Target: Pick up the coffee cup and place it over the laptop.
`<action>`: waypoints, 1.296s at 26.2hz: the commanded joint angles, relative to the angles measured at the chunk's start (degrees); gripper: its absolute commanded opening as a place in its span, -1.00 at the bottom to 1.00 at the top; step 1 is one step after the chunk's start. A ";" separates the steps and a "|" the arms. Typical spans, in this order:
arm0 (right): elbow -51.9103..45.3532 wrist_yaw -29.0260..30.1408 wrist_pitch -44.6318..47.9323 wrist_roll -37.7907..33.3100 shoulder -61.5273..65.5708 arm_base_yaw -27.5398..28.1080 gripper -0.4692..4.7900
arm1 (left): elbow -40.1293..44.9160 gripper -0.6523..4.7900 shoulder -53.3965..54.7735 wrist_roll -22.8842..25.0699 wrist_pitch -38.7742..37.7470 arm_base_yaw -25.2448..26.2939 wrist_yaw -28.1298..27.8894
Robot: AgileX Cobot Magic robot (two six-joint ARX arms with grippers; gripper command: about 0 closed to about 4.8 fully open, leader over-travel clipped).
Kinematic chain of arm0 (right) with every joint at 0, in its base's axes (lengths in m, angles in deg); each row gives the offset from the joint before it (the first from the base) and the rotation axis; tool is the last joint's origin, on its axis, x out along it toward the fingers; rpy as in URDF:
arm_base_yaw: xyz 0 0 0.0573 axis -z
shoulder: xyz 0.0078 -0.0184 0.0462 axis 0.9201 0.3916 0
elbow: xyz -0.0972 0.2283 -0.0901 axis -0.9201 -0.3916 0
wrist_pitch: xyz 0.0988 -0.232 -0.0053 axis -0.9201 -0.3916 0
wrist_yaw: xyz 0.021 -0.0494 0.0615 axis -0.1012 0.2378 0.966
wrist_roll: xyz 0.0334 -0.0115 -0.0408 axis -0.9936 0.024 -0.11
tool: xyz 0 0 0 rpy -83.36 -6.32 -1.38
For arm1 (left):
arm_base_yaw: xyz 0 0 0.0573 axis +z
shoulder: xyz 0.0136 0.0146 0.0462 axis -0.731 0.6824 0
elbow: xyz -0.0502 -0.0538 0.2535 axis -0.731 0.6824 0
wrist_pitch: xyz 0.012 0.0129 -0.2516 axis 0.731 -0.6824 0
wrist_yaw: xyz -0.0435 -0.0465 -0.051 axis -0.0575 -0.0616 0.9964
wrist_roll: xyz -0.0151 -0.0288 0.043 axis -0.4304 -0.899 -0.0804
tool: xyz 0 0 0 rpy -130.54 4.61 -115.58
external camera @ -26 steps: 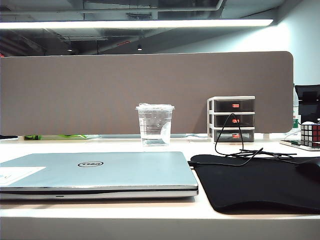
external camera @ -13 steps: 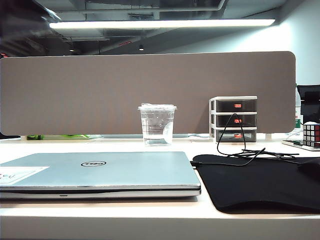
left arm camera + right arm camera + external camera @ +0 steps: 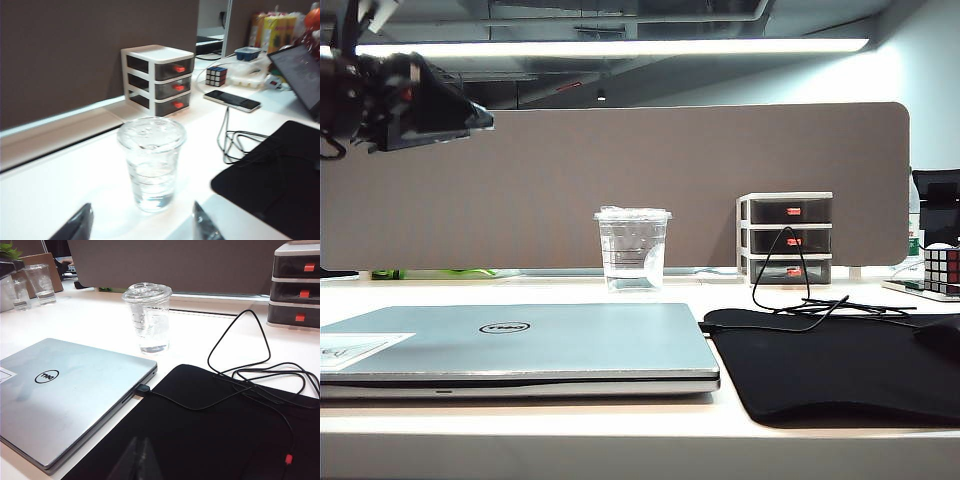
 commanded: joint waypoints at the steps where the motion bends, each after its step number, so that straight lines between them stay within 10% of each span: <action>1: -0.37 0.09 0.81 -0.02 0.00 -0.04 -0.84 | -0.13 0.14 -0.28 1.44 2.56 0.00 -0.79; 8: -0.37 -0.48 0.90 -0.02 0.00 -0.02 -0.84 | -0.63 0.13 1.46 5.84 4.46 0.66 -5.18; 13: -0.37 -0.48 -0.92 0.02 0.00 0.00 -0.84 | -8.85 0.17 11.23 2.40 4.44 7.10 5.99; 18: -0.37 -0.85 -1.22 0.07 0.00 -0.04 -0.84 | -15.39 1.00 17.88 2.99 4.44 7.54 7.58; 34: -0.37 -1.64 -2.86 0.07 0.00 -0.02 -0.84 | -34.05 1.00 37.62 2.89 1.38 7.61 23.15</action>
